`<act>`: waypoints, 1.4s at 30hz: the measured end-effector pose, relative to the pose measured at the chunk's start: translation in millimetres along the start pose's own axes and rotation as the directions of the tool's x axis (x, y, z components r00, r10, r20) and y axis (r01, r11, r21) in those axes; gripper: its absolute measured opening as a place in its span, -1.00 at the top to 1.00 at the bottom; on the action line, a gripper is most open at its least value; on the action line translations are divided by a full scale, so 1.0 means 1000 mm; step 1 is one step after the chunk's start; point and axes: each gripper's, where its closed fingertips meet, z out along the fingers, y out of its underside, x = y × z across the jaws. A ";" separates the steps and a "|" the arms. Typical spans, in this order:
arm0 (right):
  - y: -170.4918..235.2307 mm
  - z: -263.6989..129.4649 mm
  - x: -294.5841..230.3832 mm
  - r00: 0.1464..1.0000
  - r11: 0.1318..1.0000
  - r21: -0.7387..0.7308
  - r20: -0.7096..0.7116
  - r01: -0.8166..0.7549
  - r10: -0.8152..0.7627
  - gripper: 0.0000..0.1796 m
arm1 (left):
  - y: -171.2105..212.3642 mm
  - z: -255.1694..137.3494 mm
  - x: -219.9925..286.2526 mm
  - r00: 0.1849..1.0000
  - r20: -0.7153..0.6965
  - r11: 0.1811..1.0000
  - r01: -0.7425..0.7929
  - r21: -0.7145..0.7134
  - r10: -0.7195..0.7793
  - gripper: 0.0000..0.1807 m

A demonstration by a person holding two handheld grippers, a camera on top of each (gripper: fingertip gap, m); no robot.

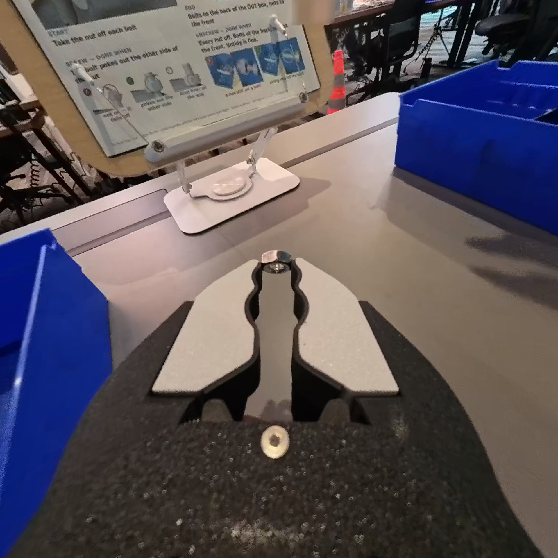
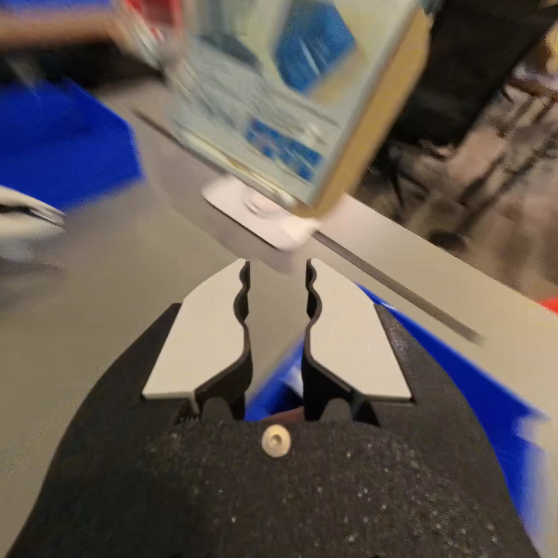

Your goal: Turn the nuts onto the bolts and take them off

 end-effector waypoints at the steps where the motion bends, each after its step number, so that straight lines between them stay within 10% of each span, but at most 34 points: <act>1: -0.010 0.000 -0.041 0.994 0.990 0.116 0.088 -0.082 0.072 0.60 | 0.001 0.000 -0.003 1.000 0.000 1.000 0.013 -0.005 -0.013 0.81; 7: 0.051 0.043 -0.195 0.929 0.924 0.255 0.311 -0.285 0.201 0.62 | 0.005 -0.001 -0.016 0.998 -0.011 0.998 0.069 -0.012 -0.069 0.81; 25: 0.078 0.047 -0.202 0.923 0.929 0.238 0.332 -0.282 0.195 0.66 | 0.028 0.009 0.005 0.972 -0.226 0.975 -0.110 -0.192 0.065 0.81; 34: 0.076 0.041 -0.196 0.895 0.903 0.242 0.367 -0.354 0.253 0.68 | 0.076 0.059 0.042 0.858 -0.509 0.527 -0.462 -0.713 0.064 0.81; 42: 0.078 0.039 -0.201 0.883 0.907 0.222 0.398 -0.357 0.250 0.68 | 0.088 0.076 0.050 0.808 -0.589 0.244 -0.578 -0.779 0.032 0.81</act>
